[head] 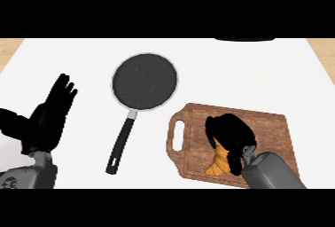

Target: Pick the croissant from the cutting board and place it in the pan

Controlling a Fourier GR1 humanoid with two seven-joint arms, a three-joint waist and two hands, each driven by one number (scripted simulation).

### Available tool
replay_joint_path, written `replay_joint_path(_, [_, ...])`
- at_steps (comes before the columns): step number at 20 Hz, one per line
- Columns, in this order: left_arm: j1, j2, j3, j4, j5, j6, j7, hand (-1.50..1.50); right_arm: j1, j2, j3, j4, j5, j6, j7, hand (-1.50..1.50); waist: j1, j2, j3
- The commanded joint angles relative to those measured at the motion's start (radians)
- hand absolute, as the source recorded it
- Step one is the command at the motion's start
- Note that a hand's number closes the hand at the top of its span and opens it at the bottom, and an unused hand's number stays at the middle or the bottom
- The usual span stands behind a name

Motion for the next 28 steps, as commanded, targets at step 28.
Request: replay_joint_path(28, [-0.161,-0.06,-0.112,0.06,-0.027,-0.036,0.042,0.0,-0.819,0.251,0.026,0.276,0.148,-0.309,1.129,1.5,0.212,0.036,-0.001])
